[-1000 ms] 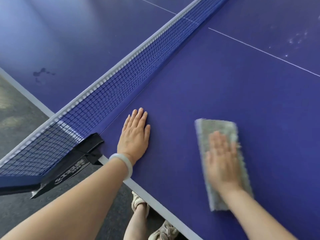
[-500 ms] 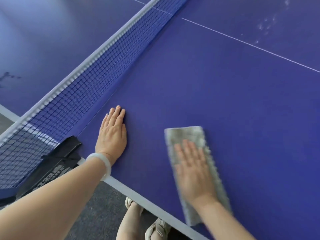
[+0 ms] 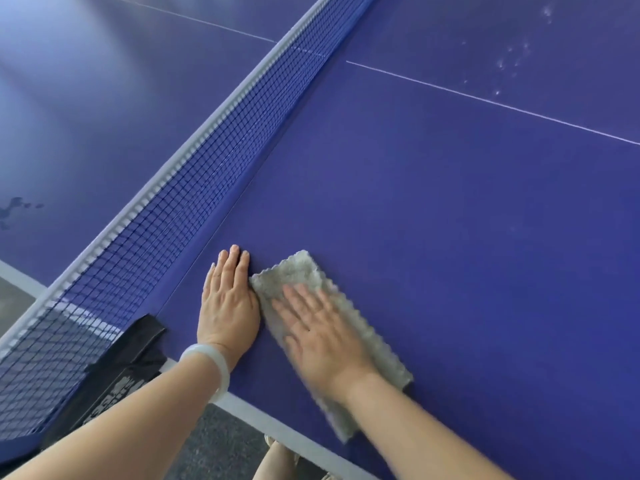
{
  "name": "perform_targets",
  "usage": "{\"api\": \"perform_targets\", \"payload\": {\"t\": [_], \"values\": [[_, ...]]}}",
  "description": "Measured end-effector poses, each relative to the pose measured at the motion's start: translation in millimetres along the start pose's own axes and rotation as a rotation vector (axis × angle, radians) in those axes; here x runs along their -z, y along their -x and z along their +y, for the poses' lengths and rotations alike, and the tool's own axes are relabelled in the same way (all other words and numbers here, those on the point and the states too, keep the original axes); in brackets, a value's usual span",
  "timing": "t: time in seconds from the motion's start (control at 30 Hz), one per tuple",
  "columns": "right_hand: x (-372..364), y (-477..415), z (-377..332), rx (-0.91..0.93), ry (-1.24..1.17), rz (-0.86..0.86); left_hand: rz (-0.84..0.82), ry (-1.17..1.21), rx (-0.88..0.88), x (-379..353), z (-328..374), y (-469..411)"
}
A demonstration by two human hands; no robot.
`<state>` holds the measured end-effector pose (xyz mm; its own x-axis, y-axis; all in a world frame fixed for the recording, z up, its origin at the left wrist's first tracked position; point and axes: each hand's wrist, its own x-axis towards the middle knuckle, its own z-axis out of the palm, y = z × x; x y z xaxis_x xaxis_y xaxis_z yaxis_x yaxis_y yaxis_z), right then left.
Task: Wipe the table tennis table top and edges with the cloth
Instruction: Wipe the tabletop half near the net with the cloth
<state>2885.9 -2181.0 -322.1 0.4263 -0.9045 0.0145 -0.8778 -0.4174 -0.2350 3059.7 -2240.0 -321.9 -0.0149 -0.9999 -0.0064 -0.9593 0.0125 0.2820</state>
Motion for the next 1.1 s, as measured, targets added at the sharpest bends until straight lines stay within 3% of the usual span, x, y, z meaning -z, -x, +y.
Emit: {"api": "perform_targets", "payload": {"t": [0.07,0.17,0.23,0.3,0.37,0.47,0.57,0.63,0.77,0.9,0.97,1.1], "values": [[11.9,3.5,60.5,-0.129,0.046,0.036,-0.003,-0.015,0.007,2.7,2.3,0.5],[34.6,15.3,156.4,-0.622,0.088,0.073,-0.030,-0.061,-0.028,8.6,2.6,-7.1],[42.5,22.9,177.9,-0.879,0.072,0.069,-0.029,-0.044,-0.070,12.2,4.8,-21.8],[39.6,13.3,156.5,-1.015,0.058,0.133,-0.026,-0.019,-0.137,12.9,14.5,-42.8],[29.5,-8.9,108.6,-0.952,0.094,0.178,-0.046,0.026,-0.182,10.5,31.9,-68.7],[10.4,-37.1,43.1,-0.530,0.099,0.082,-0.057,0.064,-0.242,3.8,56.9,-110.7],[15.3,-38.6,66.7,-0.258,0.111,-0.001,-0.047,0.035,-0.362,-4.5,71.8,-156.2],[27.3,-29.9,106.0,-0.328,0.092,-0.027,-0.041,-0.011,-0.401,-9.7,76.7,-189.7],[43.2,-25.2,159.9,-0.888,0.128,0.046,-0.069,-0.056,-0.327,-20.8,75.3,-241.2],[37.9,-45.4,146.0,-1.073,0.130,0.104,-0.066,0.004,-0.255,-25.4,69.7,-247.0],[28.4,-75.5,123.5,-0.975,0.133,0.128,-0.071,0.013,-0.259,-23.6,67.4,-248.0],[18.4,-161.6,100.3,-0.574,0.067,0.085,-0.062,0.099,-0.250,-19.8,66.5,-250.4]]}}
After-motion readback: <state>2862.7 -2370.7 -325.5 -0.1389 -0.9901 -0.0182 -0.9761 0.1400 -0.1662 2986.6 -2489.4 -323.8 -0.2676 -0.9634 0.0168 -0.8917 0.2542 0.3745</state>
